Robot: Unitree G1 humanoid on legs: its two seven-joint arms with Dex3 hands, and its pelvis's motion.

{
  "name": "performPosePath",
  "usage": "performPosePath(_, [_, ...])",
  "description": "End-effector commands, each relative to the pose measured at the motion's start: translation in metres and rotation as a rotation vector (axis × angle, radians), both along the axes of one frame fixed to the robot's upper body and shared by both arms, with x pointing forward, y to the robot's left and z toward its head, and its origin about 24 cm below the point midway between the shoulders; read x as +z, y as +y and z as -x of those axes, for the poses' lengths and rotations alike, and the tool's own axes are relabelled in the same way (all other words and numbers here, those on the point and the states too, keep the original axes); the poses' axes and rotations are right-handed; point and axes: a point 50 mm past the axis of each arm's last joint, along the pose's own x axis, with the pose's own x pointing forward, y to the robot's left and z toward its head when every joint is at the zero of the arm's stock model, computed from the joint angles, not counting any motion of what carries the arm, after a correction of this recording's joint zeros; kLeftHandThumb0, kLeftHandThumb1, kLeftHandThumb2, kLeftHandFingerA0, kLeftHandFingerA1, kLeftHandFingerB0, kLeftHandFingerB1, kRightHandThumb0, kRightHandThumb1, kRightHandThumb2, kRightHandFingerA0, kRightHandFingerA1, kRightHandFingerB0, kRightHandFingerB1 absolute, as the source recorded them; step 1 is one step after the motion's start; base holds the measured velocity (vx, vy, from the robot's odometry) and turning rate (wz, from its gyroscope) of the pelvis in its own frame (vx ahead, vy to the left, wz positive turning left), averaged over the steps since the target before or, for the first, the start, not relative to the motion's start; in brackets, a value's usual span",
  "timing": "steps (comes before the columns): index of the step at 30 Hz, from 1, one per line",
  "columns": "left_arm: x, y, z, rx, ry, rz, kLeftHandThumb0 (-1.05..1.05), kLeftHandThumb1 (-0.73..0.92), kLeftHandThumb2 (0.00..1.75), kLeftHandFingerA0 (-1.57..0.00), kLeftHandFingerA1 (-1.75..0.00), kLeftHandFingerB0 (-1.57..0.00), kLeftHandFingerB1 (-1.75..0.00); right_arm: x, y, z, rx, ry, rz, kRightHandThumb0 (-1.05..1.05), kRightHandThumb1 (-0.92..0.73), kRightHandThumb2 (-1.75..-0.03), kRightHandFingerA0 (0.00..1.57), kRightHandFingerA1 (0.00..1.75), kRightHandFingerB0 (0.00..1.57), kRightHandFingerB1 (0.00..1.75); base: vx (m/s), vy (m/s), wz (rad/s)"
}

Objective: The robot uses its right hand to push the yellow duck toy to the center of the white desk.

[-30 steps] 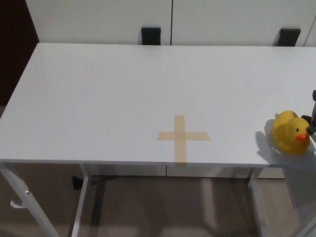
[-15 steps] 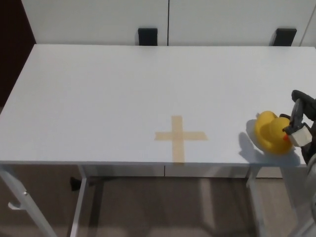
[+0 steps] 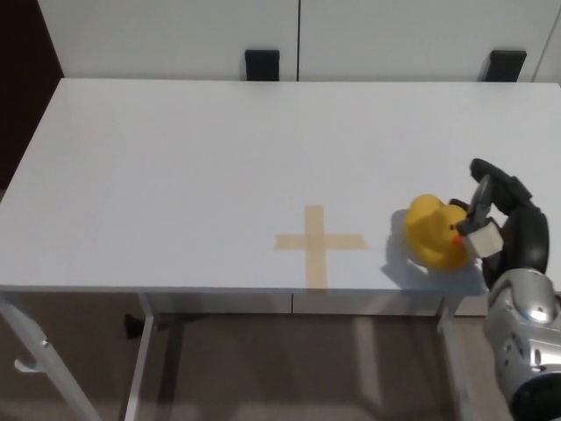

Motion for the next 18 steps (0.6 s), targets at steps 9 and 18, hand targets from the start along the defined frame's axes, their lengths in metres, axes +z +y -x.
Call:
performPosePath(9, [0.005, 0.000, -0.008, -0.044, -0.058, -0.040, -0.08, 0.51, 0.98, -0.90, -0.87, -0.88, -0.89, -0.005, 0.038, 0.000, 0.091, 0.040, -0.011, -0.87, -0.92, -0.79, 0.50, 0.56, 0.39, 0.43, 0.00, 0.000, 0.00])
performPosePath(18, [0.006, 0.000, -0.009, -0.039, -0.064, -0.036, -0.11, 0.59, 0.81, -0.91, -0.85, -0.87, -0.87, -0.013, 0.058, 0.006, 0.165, 0.062, 0.016, -0.84, -0.77, -1.16, 0.45, 0.62, 0.36, 0.55, 0.00, 0.000, 0.00])
